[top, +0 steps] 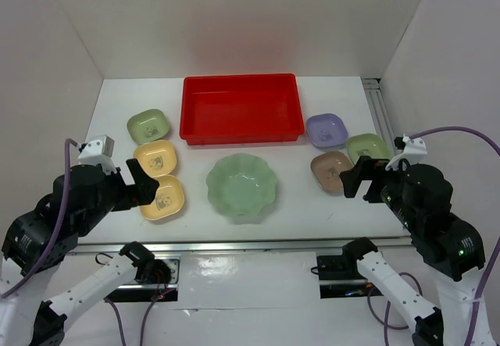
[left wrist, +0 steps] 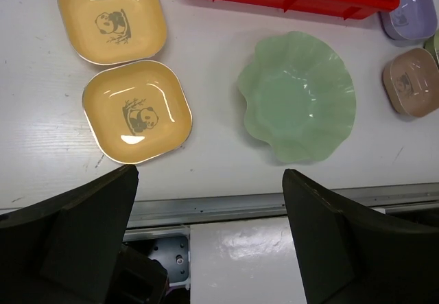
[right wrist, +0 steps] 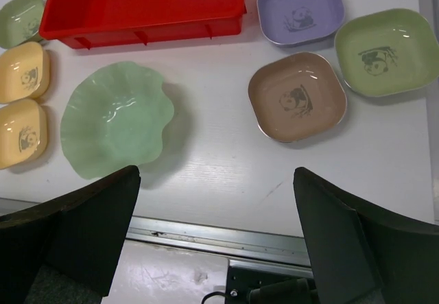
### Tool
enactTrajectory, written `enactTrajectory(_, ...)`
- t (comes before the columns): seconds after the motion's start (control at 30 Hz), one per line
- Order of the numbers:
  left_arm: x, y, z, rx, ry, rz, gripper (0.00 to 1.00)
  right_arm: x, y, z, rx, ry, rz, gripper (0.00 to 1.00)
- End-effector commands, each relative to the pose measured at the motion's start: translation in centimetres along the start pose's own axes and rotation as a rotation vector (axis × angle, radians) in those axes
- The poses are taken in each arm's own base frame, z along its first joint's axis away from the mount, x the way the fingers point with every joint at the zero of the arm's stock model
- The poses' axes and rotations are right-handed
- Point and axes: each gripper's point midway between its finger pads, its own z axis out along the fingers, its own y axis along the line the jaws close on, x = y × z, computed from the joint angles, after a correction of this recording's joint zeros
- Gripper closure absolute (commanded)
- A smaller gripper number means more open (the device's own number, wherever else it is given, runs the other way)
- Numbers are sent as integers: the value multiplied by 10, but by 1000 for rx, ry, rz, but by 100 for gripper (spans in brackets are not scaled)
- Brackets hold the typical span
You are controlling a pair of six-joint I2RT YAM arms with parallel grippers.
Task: Place the plates into the plastic bin on the countertop
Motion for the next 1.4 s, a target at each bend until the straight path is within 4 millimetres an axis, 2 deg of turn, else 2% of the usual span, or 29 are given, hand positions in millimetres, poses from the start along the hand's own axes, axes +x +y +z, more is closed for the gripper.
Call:
enactTrajectory(0.0, -6, -4, 4, 17, -33, 11, 0, -14, 1, 4, 0, -57, -3, 0)
enactTrajectory(0.23, -5, -5, 8, 12, -26, 14, 0, -9, 1, 8, 4, -52, 6, 0)
enactTrajectory(0.27, -5, -4, 8, 12, -26, 23, 0, -4, 0, 14, 11, -29, 3, 0)
enactTrajectory(0.4, -6, -7, 8, 26, -29, 20, 0, 10, 21, 36, -94, 30, 10, 0)
enactTrajectory(0.43, -5, -8, 10, 26, -29, 20, 0, 22, 28, 44, -131, 71, 36, 0)
enactTrajectory(0.53, -2, -9, 12, 30, -16, 14, 0, 33, 42, 60, -209, 97, 62, 5)
enactTrajectory(0.57, -1, -11, 14, 38, -13, 14, 0, 47, 43, 68, -219, 132, 62, 7)
enactTrajectory(0.63, 2, -10, 16, 33, -4, 17, 0, 55, 51, 78, -263, 148, 72, 7)
enactTrajectory(0.67, 2, -10, 16, 33, -4, 17, 0, 66, 51, 86, -269, 185, 74, 7)
enactTrajectory(0.7, 2, -10, 16, 33, -4, 17, 0, 67, 56, 93, -291, 188, 74, 7)
enactTrajectory(0.73, 2, -10, 16, 33, -4, 17, 0, 77, 57, 99, -301, 213, 76, 7)
enactTrajectory(0.8, 2, -9, 19, 24, -8, 17, 0, 80, 63, 108, -332, 220, 77, 8)
enactTrajectory(0.93, 4, -10, 24, 24, -8, 17, 0, 68, 66, 132, -301, 200, 134, 9)
enactTrajectory(1.0, 5, -14, 27, 45, -3, 15, 0, 72, 69, 143, -293, 223, 142, 9)
enactTrajectory(1.03, 3, -16, 27, 49, -11, 12, 0, 86, 71, 155, -286, 277, 136, 9)
enactTrajectory(1.07, 2, -18, 31, 54, -18, 10, 0, 89, 78, 162, -307, 275, 125, 9)
enactTrajectory(1.1, 5, -17, 35, 51, -13, 11, 0, 107, 76, 173, -279, 321, 136, 9)
enactTrajectory(1.17, 6, -18, 38, 51, -13, 11, 0, 116, 83, 185, -295, 322, 134, 9)
enactTrajectory(1.2, 4, -20, 39, 57, -23, 8, 0, 129, 80, 190, -276, 343, 140, 9)
enactTrajectory(1.27, 4, -24, 45, 58, -7, 12, 0, 141, 86, 202, -291, 350, 130, 9)
enactTrajectory(1.3, 4, -24, 45, 58, -7, 12, 0, 154, 89, 204, -302, 377, 135, 11)
enactTrajectory(1.37, -2, -30, 45, 78, -21, 18, 0, 165, 98, 213, -323, 393, 119, 14)
